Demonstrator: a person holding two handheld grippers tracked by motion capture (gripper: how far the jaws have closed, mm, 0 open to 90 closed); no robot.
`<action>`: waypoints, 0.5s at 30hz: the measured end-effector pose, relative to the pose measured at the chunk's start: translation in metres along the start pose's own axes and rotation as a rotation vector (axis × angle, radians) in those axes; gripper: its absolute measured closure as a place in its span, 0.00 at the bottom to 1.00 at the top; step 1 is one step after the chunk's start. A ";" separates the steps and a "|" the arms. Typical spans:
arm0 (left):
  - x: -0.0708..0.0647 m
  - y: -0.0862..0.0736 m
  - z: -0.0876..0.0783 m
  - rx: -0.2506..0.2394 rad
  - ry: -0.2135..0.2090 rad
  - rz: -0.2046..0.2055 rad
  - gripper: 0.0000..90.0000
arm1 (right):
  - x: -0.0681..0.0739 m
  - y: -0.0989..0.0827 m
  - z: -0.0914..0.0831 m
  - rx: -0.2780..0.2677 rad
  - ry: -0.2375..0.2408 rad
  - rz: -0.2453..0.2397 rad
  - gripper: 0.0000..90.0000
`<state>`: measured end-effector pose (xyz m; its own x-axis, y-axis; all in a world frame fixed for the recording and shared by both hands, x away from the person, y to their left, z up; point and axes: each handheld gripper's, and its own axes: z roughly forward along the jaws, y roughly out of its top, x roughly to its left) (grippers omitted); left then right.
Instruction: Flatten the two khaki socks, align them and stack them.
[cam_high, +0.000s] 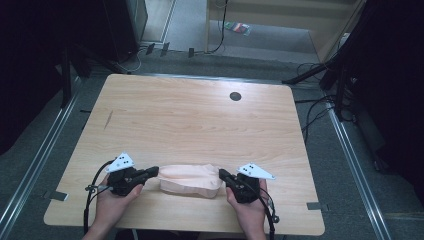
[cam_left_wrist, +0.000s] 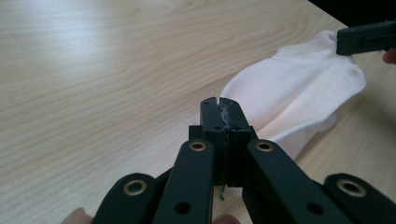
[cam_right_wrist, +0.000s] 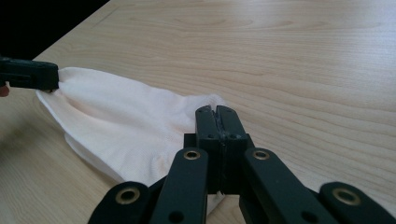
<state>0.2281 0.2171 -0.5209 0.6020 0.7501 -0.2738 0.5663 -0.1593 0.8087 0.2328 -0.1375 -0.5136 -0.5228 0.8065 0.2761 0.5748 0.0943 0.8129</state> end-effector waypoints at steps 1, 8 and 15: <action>0.001 -0.001 0.000 0.001 -0.001 -0.004 1.00 | 0.003 -0.001 0.000 -0.001 0.001 -0.026 1.00; 0.004 -0.007 0.005 0.037 0.000 -0.007 1.00 | 0.006 -0.008 0.006 0.022 0.003 -0.057 0.99; 0.005 -0.013 0.011 0.066 0.015 0.002 0.96 | 0.007 -0.014 0.012 0.053 -0.022 -0.097 0.97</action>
<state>0.2302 0.2157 -0.5387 0.5947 0.7595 -0.2638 0.6012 -0.2023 0.7731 0.2289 -0.1263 -0.5295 -0.5642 0.8046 0.1854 0.5547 0.2030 0.8069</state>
